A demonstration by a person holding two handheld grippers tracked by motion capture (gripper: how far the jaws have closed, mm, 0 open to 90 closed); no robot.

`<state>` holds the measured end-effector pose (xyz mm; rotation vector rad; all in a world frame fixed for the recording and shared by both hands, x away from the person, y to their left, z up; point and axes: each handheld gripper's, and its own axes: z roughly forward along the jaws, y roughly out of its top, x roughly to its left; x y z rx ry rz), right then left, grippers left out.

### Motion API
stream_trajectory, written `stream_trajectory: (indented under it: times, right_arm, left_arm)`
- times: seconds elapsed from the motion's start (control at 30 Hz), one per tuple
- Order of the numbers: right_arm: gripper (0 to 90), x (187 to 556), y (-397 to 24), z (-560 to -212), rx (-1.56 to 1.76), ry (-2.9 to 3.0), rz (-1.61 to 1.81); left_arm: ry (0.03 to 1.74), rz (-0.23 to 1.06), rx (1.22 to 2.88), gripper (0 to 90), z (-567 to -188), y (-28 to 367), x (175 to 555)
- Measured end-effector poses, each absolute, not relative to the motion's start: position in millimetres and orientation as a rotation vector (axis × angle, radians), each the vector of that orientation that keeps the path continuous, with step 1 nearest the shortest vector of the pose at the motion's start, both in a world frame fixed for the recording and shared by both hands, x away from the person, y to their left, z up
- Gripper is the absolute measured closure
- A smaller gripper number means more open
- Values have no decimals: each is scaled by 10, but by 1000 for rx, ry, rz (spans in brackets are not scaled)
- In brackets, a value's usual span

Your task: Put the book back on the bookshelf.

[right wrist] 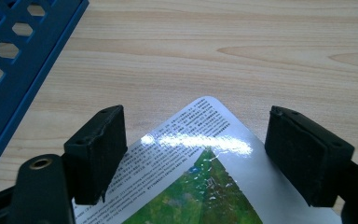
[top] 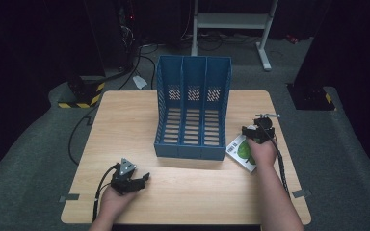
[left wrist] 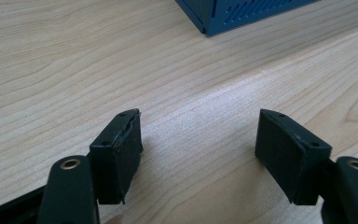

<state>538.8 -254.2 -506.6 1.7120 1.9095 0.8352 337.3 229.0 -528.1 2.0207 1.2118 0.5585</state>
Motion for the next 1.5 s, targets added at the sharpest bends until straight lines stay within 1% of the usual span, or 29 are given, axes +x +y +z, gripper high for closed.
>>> stream_trajectory:
  times: [0.1, 0.13, 0.23, 0.3, 0.33, 0.37, 0.67, 0.8, 1.1, 1.5]
  right_arm:
    - [174, 5409, -2499, -5058, 1716, 1915, 798]
    - [181, 5408, -2479, -5046, 1717, 1918, 801]
    - [230, 5373, -2403, -4984, 1664, 1928, 844]
    - [305, 5341, -2340, -4950, 1612, 1951, 858]
    - [305, 5341, -2340, -4950, 1612, 1951, 858]
    - [337, 5311, -2268, -4942, 1587, 1984, 842]
    - [347, 5251, -2115, -5045, 1531, 2051, 725]
    - [356, 5196, -2137, -5059, 1493, 2053, 687]
    - [356, 5065, -2243, -5058, 1504, 2053, 742]
    - [354, 4618, -2352, -5061, 1505, 2066, 818]
  left_arm:
    - [1211, 559, 2021, 314, -5281, 2290, 3373]
    - [1212, 558, 2022, 314, -5280, 2290, 3373]
    - [1212, 558, 2021, 314, -5280, 2290, 3373]
    - [1212, 557, 2022, 314, -5280, 2291, 3373]
    - [1212, 557, 2022, 314, -5280, 2291, 3373]
    - [1212, 557, 2022, 314, -5280, 2291, 3373]
    - [1203, 555, 2024, 313, -5281, 2290, 3370]
    - [1203, 554, 2024, 312, -5281, 2290, 3370]
    - [1201, 555, 2025, 312, -5281, 2291, 3370]
    - [1198, 557, 2026, 313, -5281, 2290, 3371]
